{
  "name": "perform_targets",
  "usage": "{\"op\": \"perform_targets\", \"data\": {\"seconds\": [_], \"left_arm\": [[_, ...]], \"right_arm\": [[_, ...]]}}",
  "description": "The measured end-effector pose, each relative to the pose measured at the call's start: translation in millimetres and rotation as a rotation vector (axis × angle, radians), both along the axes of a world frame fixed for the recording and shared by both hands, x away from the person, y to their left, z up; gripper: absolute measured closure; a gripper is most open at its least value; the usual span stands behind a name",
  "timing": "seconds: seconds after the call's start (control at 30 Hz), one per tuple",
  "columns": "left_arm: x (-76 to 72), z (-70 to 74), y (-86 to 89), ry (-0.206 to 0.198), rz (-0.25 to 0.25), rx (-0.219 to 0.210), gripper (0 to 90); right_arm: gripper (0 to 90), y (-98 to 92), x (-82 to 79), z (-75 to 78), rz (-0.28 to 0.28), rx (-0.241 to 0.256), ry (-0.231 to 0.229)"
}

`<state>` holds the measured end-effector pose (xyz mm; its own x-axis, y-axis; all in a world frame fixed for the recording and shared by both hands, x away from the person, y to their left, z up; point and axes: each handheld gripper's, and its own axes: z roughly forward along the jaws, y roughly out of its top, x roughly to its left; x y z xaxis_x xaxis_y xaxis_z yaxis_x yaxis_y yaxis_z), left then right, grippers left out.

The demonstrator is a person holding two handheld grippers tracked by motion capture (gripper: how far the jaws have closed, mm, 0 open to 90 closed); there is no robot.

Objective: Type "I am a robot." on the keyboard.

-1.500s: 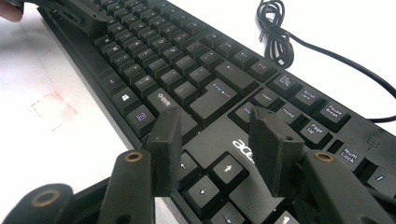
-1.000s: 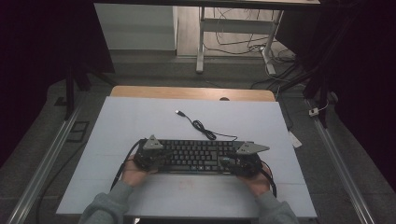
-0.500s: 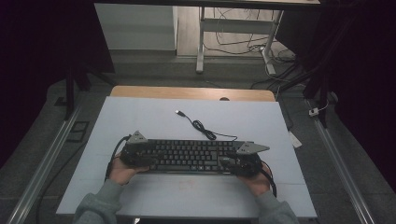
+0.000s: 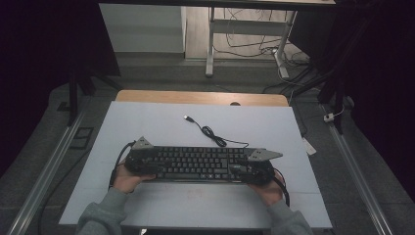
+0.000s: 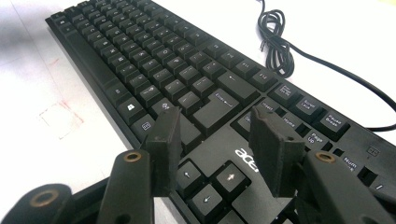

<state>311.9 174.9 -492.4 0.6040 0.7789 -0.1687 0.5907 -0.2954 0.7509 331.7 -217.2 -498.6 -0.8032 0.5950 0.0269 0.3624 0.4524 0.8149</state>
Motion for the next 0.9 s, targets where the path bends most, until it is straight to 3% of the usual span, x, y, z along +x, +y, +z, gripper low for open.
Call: {"op": "perform_targets", "data": {"seconds": [0.47,0.9], "left_arm": [[0.5,-1.2,-1.5,0.005,-0.008,0.011,31.4],[0.8,-2.2,-3.5,0.010,-0.013,0.020,31.0]], "right_arm": [[53.9,16.9,2.7,3.8,0.019,0.012,-0.004],[55.0,28.3,8.0,10.1,0.004,0.019,-0.017]]}}
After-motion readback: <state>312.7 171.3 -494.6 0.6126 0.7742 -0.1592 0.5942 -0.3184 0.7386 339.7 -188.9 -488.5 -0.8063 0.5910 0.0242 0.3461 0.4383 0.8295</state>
